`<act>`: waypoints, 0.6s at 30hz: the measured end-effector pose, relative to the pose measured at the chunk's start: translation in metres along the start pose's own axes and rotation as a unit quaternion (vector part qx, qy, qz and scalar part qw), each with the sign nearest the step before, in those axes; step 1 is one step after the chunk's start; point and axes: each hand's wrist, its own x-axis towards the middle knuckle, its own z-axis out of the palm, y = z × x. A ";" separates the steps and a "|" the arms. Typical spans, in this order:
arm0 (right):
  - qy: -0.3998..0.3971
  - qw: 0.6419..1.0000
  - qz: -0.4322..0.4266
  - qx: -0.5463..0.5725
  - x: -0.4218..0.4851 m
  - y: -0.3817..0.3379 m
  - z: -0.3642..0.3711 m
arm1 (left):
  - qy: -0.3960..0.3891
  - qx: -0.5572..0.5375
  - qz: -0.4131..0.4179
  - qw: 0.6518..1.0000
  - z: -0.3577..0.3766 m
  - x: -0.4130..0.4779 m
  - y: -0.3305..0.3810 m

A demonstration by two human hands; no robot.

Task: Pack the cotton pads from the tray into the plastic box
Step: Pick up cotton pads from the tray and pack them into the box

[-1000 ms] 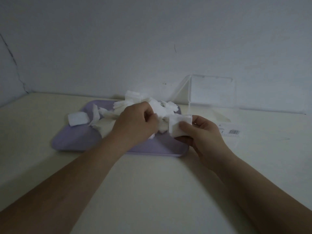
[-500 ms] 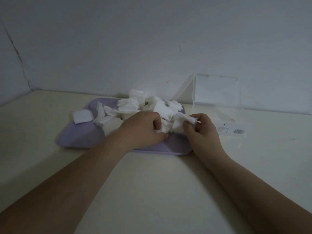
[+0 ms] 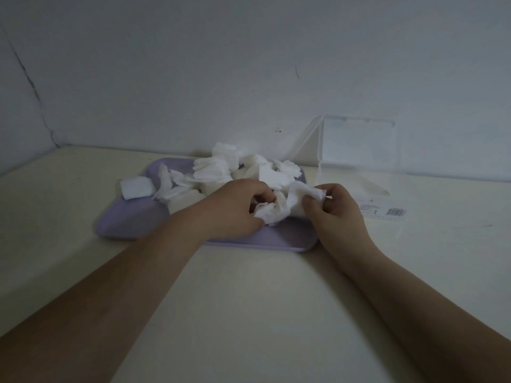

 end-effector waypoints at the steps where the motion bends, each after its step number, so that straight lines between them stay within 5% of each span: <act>1: -0.002 1.000 0.001 0.002 0.000 0.000 0.000 | -0.001 -0.003 0.003 1.000 0.000 0.000 0.001; 12: -0.007 1.000 -0.003 0.011 0.000 0.003 0.000 | 0.111 0.022 0.027 0.993 -0.041 0.006 -0.003; 18: -0.012 1.000 -0.012 0.023 0.000 0.002 0.000 | 0.167 -0.180 -0.056 0.968 -0.035 0.004 0.003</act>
